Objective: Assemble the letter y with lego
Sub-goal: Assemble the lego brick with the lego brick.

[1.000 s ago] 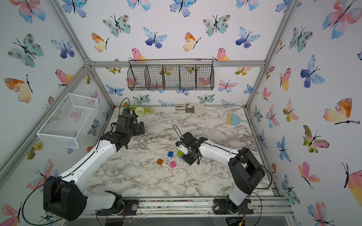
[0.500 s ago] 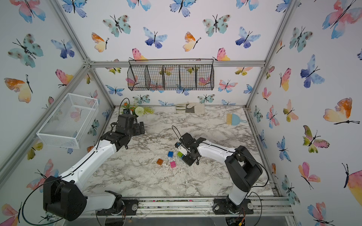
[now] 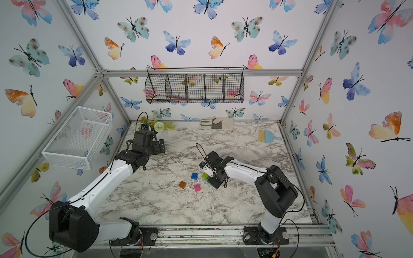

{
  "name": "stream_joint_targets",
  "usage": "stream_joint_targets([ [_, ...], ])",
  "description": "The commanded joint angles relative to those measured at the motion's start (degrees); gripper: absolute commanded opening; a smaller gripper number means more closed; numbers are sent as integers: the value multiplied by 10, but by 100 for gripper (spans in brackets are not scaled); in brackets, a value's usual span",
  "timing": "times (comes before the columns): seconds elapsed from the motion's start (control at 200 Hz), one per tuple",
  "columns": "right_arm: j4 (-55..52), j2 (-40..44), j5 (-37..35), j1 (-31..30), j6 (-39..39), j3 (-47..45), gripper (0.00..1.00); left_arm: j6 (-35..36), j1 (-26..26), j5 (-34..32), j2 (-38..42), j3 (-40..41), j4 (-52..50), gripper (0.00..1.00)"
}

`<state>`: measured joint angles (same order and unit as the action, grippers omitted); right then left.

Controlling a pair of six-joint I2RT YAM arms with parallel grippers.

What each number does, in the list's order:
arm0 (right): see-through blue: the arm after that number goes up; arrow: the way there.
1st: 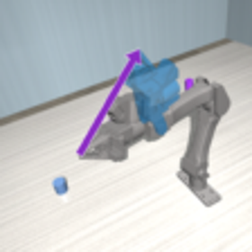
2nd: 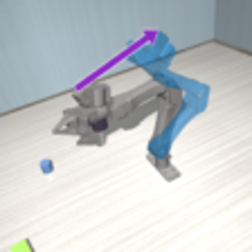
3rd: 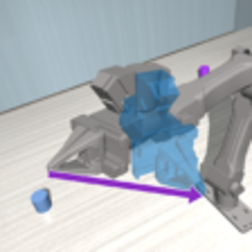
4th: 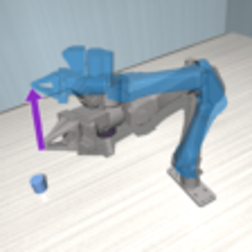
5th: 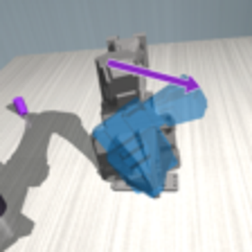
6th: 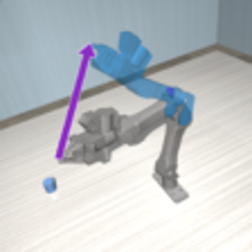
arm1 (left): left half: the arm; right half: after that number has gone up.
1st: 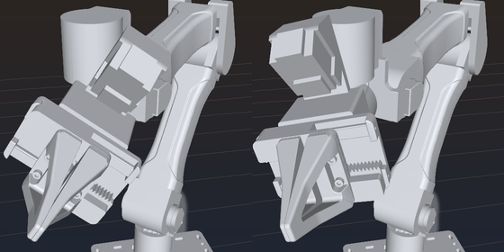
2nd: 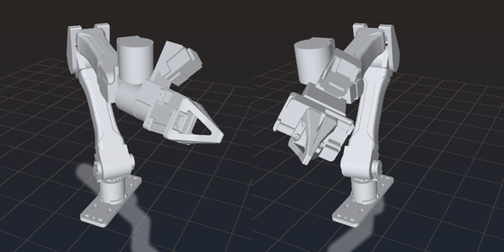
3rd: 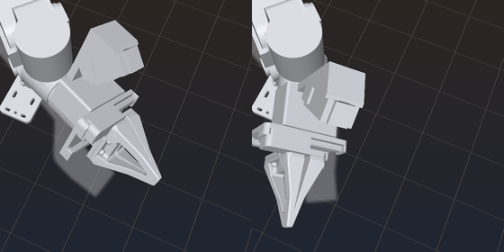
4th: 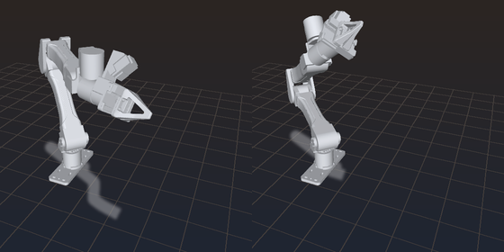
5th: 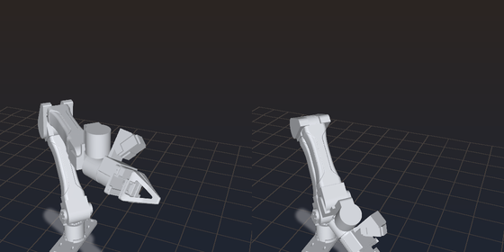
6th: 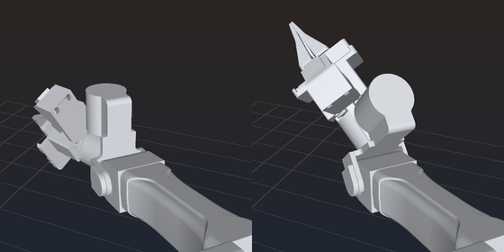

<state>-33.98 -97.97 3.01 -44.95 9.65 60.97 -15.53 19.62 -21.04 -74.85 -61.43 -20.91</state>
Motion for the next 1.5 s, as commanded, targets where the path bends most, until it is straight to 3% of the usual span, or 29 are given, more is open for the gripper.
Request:
stream_joint_targets([
  [0.0, -42, -25, 11, -1, 8, -8, 2, -4, 2, 11, -2, -11, -9, 99],
  [0.225, -49, -71, 21, -3, 11, 1, 2, -3, 3, 5, 1, -10, -9, 98],
  [0.786, -43, -69, -5, -6, -7, 7, 3, -1, 2, 7, -1, -11, -12, 98],
  [0.941, -43, -52, -9, -6, -13, 25, 10, -2, 3, 6, -2, -11, -12, 98],
  [1.066, -48, -53, -23, -6, -15, 43, 22, -3, 2, 6, -4, -12, -12, 98],
  [1.231, -34, -33, -14, -6, -16, 49, 47, -3, 2, 4, -3, -11, -12, 98],
  [1.336, -30, -29, -9, -6, -16, 63, 52, -3, 3, 6, -5, -11, -12, 98],
  [1.497, -22, -46, 13, -6, -13, 83, 53, -3, 2, 4, -4, -11, -12, 98],
])
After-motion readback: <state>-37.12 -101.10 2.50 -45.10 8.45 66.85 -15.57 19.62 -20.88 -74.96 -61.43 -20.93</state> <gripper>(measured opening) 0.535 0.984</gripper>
